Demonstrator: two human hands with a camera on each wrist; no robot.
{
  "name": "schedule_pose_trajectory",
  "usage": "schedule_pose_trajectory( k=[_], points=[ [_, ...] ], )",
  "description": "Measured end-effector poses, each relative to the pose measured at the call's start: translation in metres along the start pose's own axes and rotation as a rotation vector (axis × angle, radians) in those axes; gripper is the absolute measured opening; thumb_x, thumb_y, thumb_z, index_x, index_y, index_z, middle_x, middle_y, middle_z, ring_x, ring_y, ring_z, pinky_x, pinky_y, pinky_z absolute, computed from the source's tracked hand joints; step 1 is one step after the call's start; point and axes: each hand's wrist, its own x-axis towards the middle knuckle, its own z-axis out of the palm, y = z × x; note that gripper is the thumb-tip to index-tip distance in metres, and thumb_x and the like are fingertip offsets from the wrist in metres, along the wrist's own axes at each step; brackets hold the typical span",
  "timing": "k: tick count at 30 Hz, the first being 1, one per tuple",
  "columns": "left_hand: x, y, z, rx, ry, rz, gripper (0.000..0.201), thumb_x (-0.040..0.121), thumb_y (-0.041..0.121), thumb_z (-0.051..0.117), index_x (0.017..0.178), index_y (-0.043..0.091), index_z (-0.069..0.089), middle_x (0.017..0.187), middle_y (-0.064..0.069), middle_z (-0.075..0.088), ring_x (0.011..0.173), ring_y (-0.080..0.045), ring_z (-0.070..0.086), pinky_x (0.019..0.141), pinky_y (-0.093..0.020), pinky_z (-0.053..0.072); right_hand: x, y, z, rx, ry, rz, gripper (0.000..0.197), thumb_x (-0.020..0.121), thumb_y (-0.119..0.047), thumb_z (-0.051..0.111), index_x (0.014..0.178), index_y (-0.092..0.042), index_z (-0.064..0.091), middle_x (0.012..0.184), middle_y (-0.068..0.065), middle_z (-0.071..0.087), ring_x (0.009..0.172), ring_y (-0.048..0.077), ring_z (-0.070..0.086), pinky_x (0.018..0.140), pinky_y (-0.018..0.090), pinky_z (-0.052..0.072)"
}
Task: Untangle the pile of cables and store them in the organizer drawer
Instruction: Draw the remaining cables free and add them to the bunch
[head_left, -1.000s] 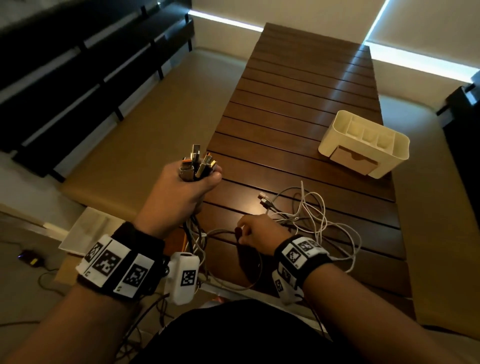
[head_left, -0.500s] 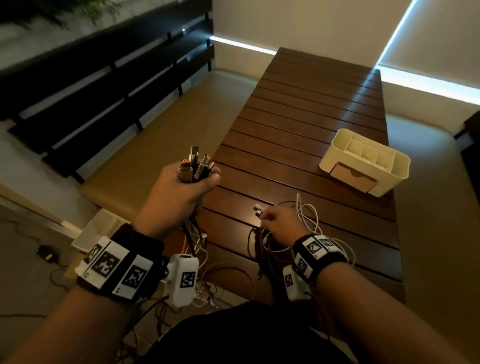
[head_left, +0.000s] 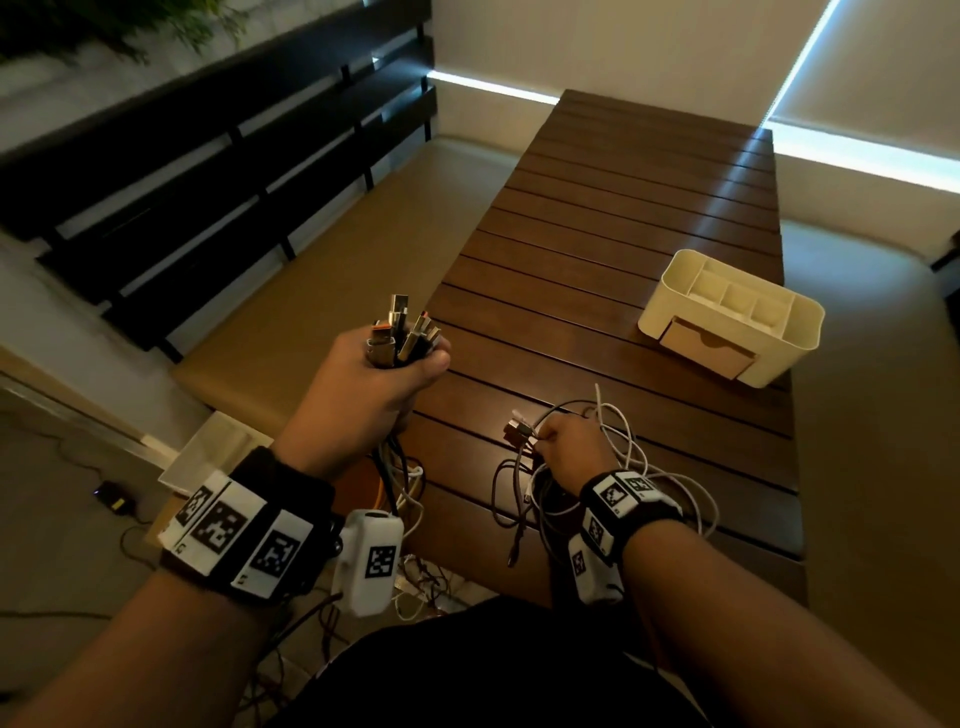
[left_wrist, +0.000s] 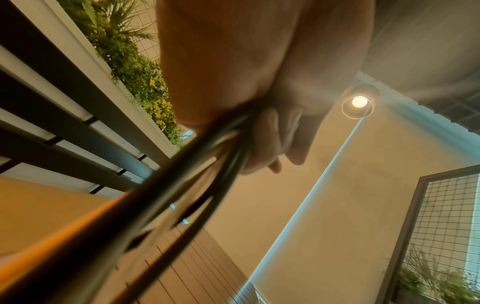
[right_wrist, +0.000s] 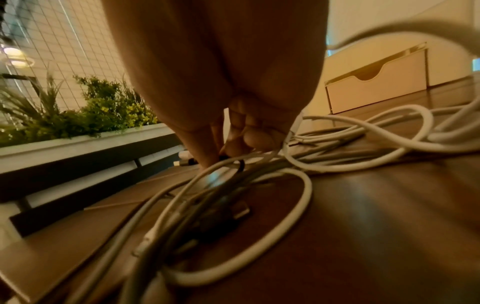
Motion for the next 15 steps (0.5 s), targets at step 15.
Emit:
schedule_pose_trajectory(
  k=[15],
  points=[
    [0.013, 0.013, 0.021, 0.063, -0.079, 0.031, 0.013, 0.098, 0.016, 0.059, 0.1, 0.004, 0.062, 0.053, 0.004, 0.04, 0.043, -0.012, 0.034, 0.044, -0.027, 0.033, -0.029, -0.034, -0.064, 0.509, 0.195, -0.007, 0.005, 0.093, -0.022, 0.069, 0.097, -0.025, 0.07, 0.09, -0.011, 0.063, 0.08, 0.003, 0.061, 0.068, 0.019, 0.046]
  ],
)
